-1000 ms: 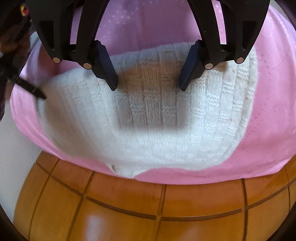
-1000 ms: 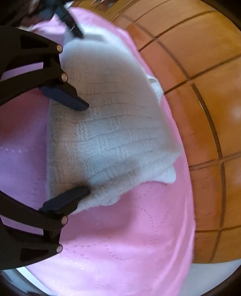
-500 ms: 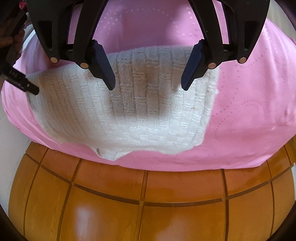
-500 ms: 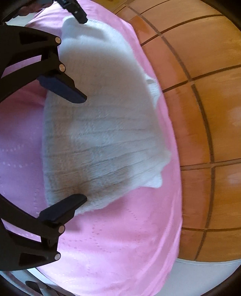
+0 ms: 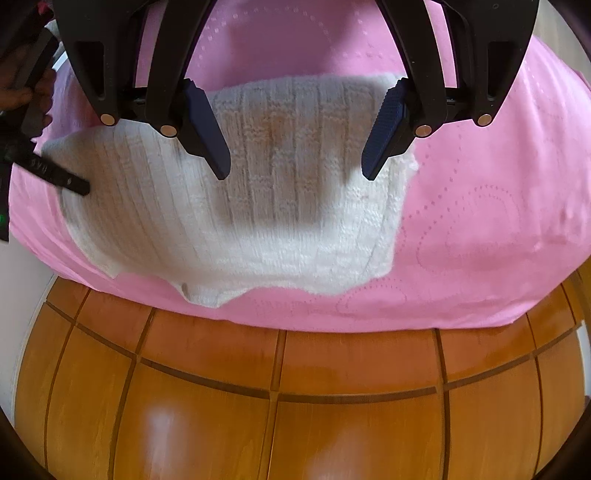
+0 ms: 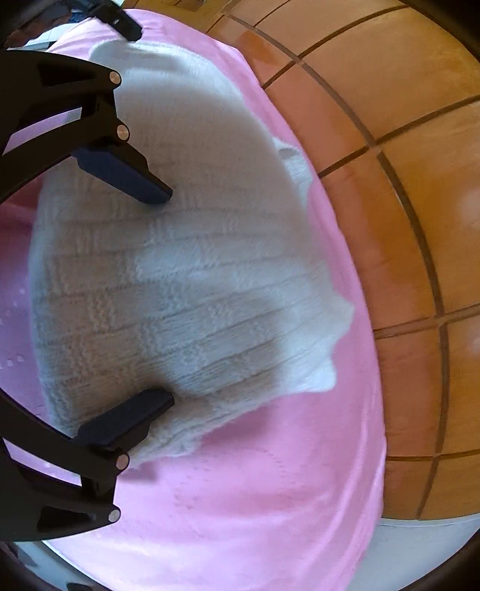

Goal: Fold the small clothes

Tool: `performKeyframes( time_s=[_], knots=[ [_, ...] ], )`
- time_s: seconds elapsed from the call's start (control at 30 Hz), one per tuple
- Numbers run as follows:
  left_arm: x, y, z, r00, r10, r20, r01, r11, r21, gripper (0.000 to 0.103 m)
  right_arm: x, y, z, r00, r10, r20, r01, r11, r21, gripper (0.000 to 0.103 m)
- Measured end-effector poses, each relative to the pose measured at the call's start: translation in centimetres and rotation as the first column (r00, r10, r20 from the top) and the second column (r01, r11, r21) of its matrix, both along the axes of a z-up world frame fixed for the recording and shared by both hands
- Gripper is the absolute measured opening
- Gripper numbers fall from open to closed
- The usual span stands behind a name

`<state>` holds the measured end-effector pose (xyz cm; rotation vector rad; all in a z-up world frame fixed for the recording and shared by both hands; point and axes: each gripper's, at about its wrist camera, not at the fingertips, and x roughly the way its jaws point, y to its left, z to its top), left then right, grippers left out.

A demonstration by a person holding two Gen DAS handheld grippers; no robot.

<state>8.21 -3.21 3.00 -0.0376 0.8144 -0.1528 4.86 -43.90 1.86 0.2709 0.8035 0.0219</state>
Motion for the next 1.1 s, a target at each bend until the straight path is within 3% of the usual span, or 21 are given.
performKeyframes(
  time_s=[0.43, 0.6, 0.67, 0.8, 0.93, 1.03, 1.1],
  knots=[
    [3.0, -0.2, -0.1, 0.999, -0.039, 0.023, 0.038, 0.997, 0.067, 0.072, -0.8, 0.3, -0.2, 0.999, 0.004, 0.039, -0.003, 1.000, -0.025, 0.101],
    [6.8, 2.0, -2.9, 0.996, 0.013, -0.086, -0.010, 0.999, 0.031, 0.072, -0.5, 0.3, 0.4, 0.999, 0.048, 0.003, -0.048, 0.999, -0.026, 0.101],
    [7.9, 3.1, -4.0, 0.994, 0.012, -0.110, -0.015, 1.000, -0.025, 0.074, -0.5, -0.9, 1.5, 0.997, 0.076, 0.002, -0.076, 0.996, 0.041, 0.101],
    [8.2, 3.2, -4.3, 0.996, 0.011, -0.086, -0.014, 0.999, -0.030, 0.078, 0.0, -4.1, 3.1, 0.999, 0.015, 0.050, -0.019, 0.996, 0.086, 0.101],
    [7.9, 3.8, -3.6, 0.995, 0.039, -0.087, -0.046, 0.996, -0.080, 0.078, 2.3, -7.3, 2.1, 0.999, -0.040, 0.014, 0.037, 0.984, 0.176, 0.101],
    [7.0, 4.0, -2.8, 0.994, 0.068, -0.084, -0.076, 0.993, -0.087, 0.078, 3.6, -8.1, 0.0, 0.998, 0.004, -0.065, 0.015, 0.959, 0.285, 0.095],
    [6.3, 3.9, -2.5, 0.993, 0.086, -0.082, -0.091, 0.994, -0.064, 0.078, 2.9, -7.3, 0.1, 0.995, 0.080, -0.053, -0.064, 0.964, 0.258, 0.091]
  ],
)
